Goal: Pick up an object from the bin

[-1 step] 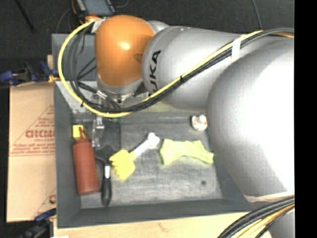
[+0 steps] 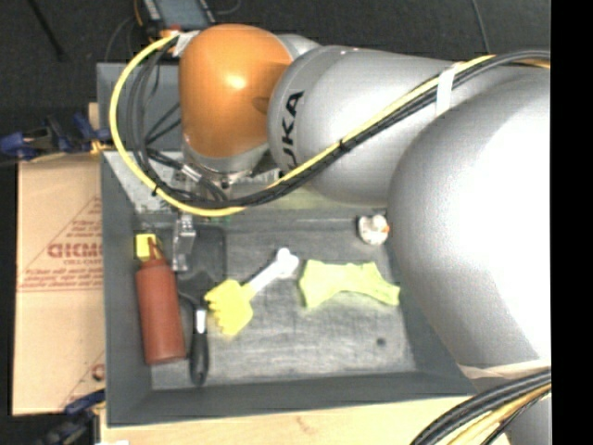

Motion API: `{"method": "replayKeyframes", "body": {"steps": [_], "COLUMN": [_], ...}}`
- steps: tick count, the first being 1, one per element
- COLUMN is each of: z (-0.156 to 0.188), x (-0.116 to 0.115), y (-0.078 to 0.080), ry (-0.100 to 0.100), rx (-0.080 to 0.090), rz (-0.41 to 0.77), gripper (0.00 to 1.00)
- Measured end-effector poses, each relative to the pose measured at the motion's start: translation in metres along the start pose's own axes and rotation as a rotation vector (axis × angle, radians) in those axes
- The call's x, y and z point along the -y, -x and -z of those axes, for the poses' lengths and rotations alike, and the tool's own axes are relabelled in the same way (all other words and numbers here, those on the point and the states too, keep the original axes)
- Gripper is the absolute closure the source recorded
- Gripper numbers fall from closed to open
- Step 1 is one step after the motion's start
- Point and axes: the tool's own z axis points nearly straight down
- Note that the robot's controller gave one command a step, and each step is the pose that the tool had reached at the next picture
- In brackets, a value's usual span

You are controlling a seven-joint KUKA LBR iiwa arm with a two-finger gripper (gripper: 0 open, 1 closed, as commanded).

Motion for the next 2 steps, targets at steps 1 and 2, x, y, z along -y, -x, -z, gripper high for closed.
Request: {"method": "replayKeyframes", "body": {"steps": [1,2], "z": [-0.053,-0.065], "x": [0.034,0.079], "y": [-0.013,-0.028], "ry": [-0.002,-0.002], "rx": [0.002,-0.003], "rz": [0.153,0.285], "gripper": [0.0,0.0]}}
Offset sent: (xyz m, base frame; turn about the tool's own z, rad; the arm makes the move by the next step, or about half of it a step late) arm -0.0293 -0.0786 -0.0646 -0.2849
